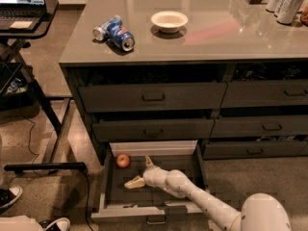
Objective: Pick apple from bottom drawer and place on counter
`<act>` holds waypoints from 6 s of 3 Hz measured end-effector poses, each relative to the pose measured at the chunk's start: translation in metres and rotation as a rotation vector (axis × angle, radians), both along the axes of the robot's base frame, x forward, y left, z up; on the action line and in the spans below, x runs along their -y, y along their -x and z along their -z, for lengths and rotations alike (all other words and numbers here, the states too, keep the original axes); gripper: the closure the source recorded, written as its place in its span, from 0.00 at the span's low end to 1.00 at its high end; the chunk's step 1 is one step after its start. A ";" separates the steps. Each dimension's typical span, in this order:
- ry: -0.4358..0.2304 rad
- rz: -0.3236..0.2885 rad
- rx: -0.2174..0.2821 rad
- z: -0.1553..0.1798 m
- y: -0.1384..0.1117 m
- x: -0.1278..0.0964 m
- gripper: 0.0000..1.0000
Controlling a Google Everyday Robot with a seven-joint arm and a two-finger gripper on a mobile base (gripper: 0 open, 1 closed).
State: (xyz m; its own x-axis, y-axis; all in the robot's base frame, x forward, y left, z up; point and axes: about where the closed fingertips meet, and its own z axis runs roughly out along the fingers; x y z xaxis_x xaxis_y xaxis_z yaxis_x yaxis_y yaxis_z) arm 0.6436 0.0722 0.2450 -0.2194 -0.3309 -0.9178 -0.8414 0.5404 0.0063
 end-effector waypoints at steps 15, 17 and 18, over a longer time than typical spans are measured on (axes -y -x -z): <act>0.059 0.130 -0.086 0.030 -0.091 0.062 1.00; 0.159 -0.072 -0.247 -0.074 -0.013 0.076 1.00; 0.219 -0.197 -0.392 -0.109 0.048 0.064 1.00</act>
Offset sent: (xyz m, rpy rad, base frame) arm 0.0632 0.0221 -0.0609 0.0146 0.0236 -0.2028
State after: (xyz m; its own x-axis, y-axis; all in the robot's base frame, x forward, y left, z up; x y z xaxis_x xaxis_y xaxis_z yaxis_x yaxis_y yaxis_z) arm 0.5953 0.0086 0.3541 -0.4484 -0.5772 -0.6825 -0.8848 0.3949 0.2474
